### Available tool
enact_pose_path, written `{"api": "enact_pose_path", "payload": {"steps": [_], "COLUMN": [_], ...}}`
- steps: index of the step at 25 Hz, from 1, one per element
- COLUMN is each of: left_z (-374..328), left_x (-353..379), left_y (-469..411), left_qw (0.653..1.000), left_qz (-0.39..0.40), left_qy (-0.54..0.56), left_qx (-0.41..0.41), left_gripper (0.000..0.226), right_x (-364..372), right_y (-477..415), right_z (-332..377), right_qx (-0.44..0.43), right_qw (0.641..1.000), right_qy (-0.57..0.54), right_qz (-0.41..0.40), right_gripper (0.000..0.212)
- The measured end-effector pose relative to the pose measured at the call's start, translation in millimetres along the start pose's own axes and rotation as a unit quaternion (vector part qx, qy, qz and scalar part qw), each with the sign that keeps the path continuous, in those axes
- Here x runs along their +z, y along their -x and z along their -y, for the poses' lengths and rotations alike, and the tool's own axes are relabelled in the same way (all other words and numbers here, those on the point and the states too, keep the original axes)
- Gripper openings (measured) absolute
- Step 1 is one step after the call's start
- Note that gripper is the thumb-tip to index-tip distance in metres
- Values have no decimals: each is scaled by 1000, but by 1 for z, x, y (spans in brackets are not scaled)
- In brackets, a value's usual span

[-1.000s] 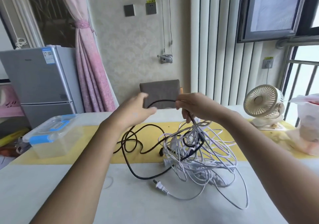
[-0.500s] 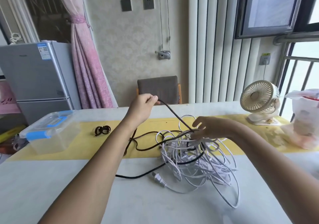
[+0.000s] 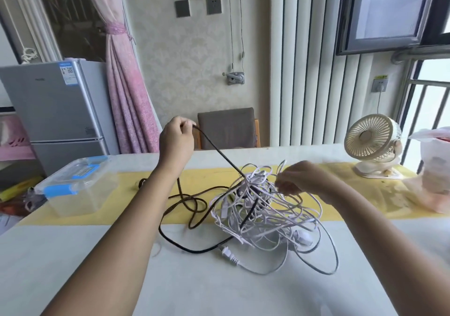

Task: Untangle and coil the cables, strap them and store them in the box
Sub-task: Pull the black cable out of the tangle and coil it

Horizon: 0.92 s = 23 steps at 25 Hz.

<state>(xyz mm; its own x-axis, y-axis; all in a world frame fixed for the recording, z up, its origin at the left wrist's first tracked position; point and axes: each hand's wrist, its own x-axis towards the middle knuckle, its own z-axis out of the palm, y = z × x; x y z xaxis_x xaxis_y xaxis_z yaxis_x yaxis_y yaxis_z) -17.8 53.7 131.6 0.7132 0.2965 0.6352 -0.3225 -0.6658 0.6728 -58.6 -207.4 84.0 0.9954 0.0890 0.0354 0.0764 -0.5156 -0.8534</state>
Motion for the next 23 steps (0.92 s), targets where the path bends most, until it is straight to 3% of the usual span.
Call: {"api": "enact_pose_path", "payload": {"steps": [2,4,6,9,11,13,18,20,23], "left_z": [19,33,34,16,2,2,13,19,22], "left_x": [1,2,0,-3,0,11,24,29,36], "left_y": [4,11,28,63,86,99,105,101,87], "left_qw": [997,987,979,958,922,907,932,949,968], "left_qz": [37,80,117,253,365,405,362,313,230], "left_qy": [-69,-140,-166,-54,0,0,23,32,82], "left_qx": [-15,-29,11,124,127,115,25,10,-52], "left_gripper": [24,26,28,24,26,39,24,17,12], "right_x": [15,32,43,49,49,48,30,27,21], "right_y": [11,13,11,11,9,9,9,2,-13], "right_z": [0,-3,-4,1,8,18,32,32,30], "right_qx": [-13,-28,-34,-54,-83,-95,-71,-74,-79], "right_qw": [996,994,993,990,978,960,964,952,909], "right_qy": [-12,55,72,86,164,249,247,298,382], "right_qz": [85,87,83,101,101,86,69,11,-146], "right_gripper": [24,31,29,24,27,29,20,16,25]}}
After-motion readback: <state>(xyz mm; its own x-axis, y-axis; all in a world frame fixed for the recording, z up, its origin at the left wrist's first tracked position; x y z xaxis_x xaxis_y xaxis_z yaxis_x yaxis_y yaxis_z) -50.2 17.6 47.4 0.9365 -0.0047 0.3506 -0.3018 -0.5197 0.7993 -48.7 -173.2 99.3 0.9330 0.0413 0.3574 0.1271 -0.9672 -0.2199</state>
